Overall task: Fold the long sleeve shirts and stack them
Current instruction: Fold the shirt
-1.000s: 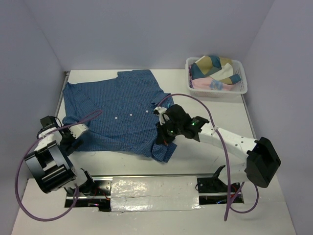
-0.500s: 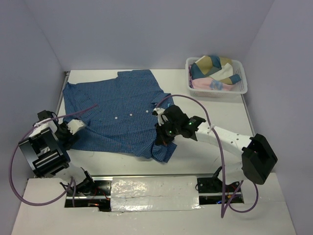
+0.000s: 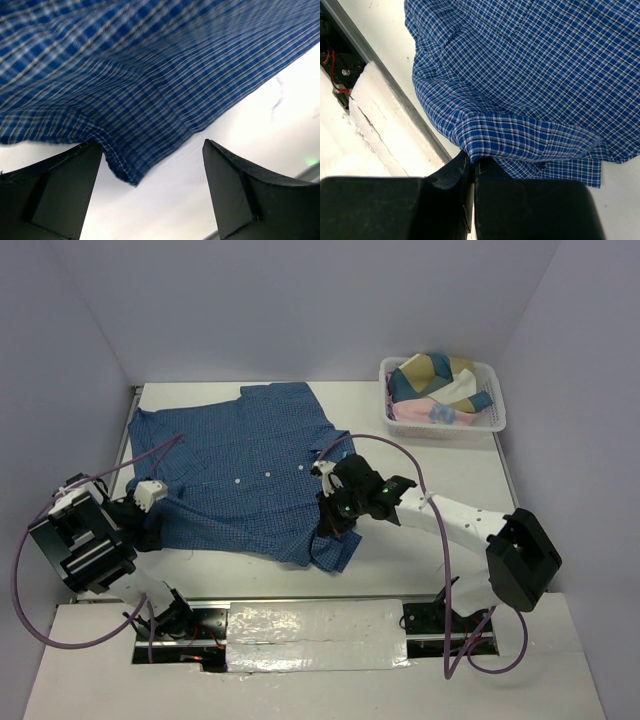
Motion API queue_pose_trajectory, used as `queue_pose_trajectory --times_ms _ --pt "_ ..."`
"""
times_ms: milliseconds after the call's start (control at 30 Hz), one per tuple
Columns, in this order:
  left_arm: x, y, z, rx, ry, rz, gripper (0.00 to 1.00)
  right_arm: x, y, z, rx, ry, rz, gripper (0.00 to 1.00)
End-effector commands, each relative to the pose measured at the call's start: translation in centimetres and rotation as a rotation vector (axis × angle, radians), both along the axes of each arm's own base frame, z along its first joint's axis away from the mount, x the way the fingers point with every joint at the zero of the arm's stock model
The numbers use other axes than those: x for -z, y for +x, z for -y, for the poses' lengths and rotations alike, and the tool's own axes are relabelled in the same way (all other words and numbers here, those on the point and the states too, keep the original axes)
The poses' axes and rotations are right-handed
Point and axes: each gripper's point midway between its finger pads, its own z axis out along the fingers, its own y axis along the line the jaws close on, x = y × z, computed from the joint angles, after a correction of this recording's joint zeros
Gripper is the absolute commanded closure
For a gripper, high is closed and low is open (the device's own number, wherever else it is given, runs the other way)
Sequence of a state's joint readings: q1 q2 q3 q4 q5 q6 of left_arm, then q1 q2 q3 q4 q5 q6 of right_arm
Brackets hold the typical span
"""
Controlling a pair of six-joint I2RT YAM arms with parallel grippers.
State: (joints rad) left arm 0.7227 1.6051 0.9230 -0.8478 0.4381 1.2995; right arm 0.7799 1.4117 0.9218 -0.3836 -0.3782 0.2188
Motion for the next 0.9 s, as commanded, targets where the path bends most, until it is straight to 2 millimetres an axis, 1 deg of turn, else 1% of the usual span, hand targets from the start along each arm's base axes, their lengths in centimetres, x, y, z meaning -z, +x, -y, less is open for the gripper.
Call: queue_pose_trajectory --times_ms 0,67,100,133,200,233,267,333,367,400,433,500,533,567,600,667,700,733,767,800,833,867 --pt "-0.8 -0.8 3.1 -0.107 -0.151 -0.031 0.06 0.1 0.6 -0.3 -0.005 0.007 0.011 1.00" --pt "-0.2 -0.5 2.0 -0.210 -0.109 -0.057 0.06 0.0 0.5 -0.3 -0.004 0.011 0.014 1.00" --pt "0.4 -1.0 1.0 -0.245 -0.058 -0.090 0.07 -0.1 0.6 -0.3 -0.003 0.015 0.017 1.00" --pt "1.2 -0.8 0.3 -0.287 -0.029 -0.097 0.07 -0.1 0.5 -0.2 -0.001 0.016 0.019 1.00" --pt "2.0 -1.6 -0.1 -0.293 0.003 -0.131 0.07 -0.1 0.5 -0.3 0.000 0.018 0.019 1.00" --pt "2.7 -1.9 0.0 -0.299 0.011 -0.135 0.07 -0.1 0.6 -0.3 0.000 0.018 0.019 1.00" --pt "3.1 -2.0 0.0 -0.297 0.017 -0.135 0.07 -0.1 0.6 -0.3 0.000 0.017 0.018 1.00" --pt "3.9 -2.2 0.5 -0.294 0.022 -0.139 0.10 0.0 0.7 -0.4 -0.002 0.014 0.014 1.00" --pt "4.3 -2.3 0.7 -0.289 0.023 -0.144 0.13 0.0 0.7 -0.4 -0.003 0.013 0.014 1.00" --pt "5.1 -2.9 1.2 -0.283 0.024 -0.174 0.25 -0.1 0.8 -0.5 -0.001 0.013 0.014 1.00" --pt "5.5 -2.8 0.9 -0.285 0.043 -0.170 0.35 -0.1 0.8 -0.5 -0.002 0.014 0.014 1.00" --pt "5.6 -2.9 0.7 -0.292 0.042 -0.179 0.65 -0.2 0.8 -0.5 0.001 0.016 0.016 1.00" --pt "5.7 -3.2 0.6 -0.300 0.052 -0.198 0.99 -0.3 0.8 -0.5 0.003 0.017 0.018 1.00" --pt "5.8 -3.3 0.4 -0.305 0.064 -0.198 1.00 -0.3 0.9 -0.4 0.009 0.016 0.020 1.00" --pt "5.7 -3.2 0.2 -0.314 0.072 -0.198 1.00 -0.4 1.0 -0.3 0.016 0.014 0.026 1.00" --pt "4.9 -4.0 0.9 -0.289 0.034 -0.230 1.00 -0.4 1.9 0.5 0.078 -0.001 0.033 1.00" --pt "3.9 -3.7 0.3 -0.287 0.026 -0.205 1.00 -0.5 2.0 1.0 0.101 0.000 0.036 1.00" --pt "3.0 -3.4 0.7 -0.288 -0.020 -0.181 1.00 -0.7 2.3 1.4 0.132 0.004 0.036 1.00" --pt "1.9 -4.3 1.5 -0.290 -0.066 -0.208 1.00 -1.0 2.7 2.1 0.162 0.013 0.040 1.00" --pt "0.1 -3.9 0.2 -0.303 -0.050 -0.155 1.00 -1.8 2.3 2.7 0.177 0.031 0.058 1.00" --pt "-0.8 -4.0 0.1 -0.301 -0.057 -0.139 1.00 -2.1 2.2 3.2 0.198 0.032 0.065 1.00" --pt "-1.9 -4.3 -0.3 -0.303 -0.046 -0.124 1.00 -3.4 1.8 3.6 0.205 0.055 0.097 1.00"
